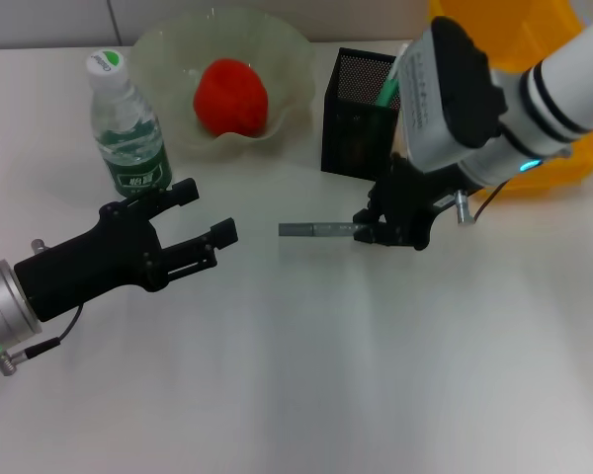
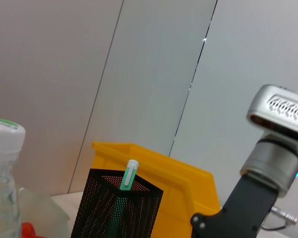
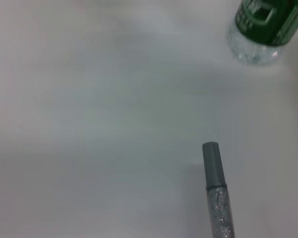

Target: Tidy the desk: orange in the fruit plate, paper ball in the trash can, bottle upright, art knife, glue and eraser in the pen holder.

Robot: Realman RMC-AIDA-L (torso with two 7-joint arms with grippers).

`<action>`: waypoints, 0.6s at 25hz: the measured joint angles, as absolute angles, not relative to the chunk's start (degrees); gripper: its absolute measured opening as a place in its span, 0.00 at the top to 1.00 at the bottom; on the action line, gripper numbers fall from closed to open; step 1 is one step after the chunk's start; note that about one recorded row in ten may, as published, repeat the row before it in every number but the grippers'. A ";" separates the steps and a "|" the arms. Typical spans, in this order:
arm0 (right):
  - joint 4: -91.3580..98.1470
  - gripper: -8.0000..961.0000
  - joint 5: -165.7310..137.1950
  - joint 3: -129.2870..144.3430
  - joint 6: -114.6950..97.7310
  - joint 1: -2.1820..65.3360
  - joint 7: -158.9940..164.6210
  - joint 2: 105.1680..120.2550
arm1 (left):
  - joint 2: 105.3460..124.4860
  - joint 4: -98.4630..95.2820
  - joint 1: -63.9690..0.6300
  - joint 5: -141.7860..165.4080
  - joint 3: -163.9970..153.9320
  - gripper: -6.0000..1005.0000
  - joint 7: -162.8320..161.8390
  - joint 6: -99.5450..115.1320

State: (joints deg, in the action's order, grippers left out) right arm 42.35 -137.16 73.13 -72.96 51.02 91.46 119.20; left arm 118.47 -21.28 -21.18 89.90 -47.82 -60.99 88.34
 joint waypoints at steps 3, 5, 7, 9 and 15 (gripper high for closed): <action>50.12 0.84 -138.26 73.46 -77.34 48.63 94.70 119.25 | 118.47 -21.25 -21.16 89.70 -47.82 0.14 -60.80 88.33; 55.62 0.84 -139.01 74.33 -79.48 46.76 96.26 119.28 | 118.47 -21.15 -21.12 89.55 -47.82 0.14 -60.47 88.28; 62.44 0.85 -140.22 76.11 -81.53 44.39 97.89 119.29 | 118.47 -21.13 -21.04 89.52 -47.81 0.14 -60.34 88.20; 68.92 0.85 -141.88 77.72 -83.62 42.38 99.32 119.28 | 118.42 -21.17 -20.94 89.47 -47.82 0.14 -60.30 88.13; 82.98 0.85 -147.85 79.01 -90.78 41.11 102.03 119.27 | 118.45 -21.24 -20.98 89.39 -47.82 0.14 -59.44 87.88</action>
State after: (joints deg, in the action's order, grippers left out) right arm 82.98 -147.85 79.01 -90.78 41.11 102.03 119.27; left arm 118.45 -21.24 -20.98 89.39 -47.82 -59.44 87.88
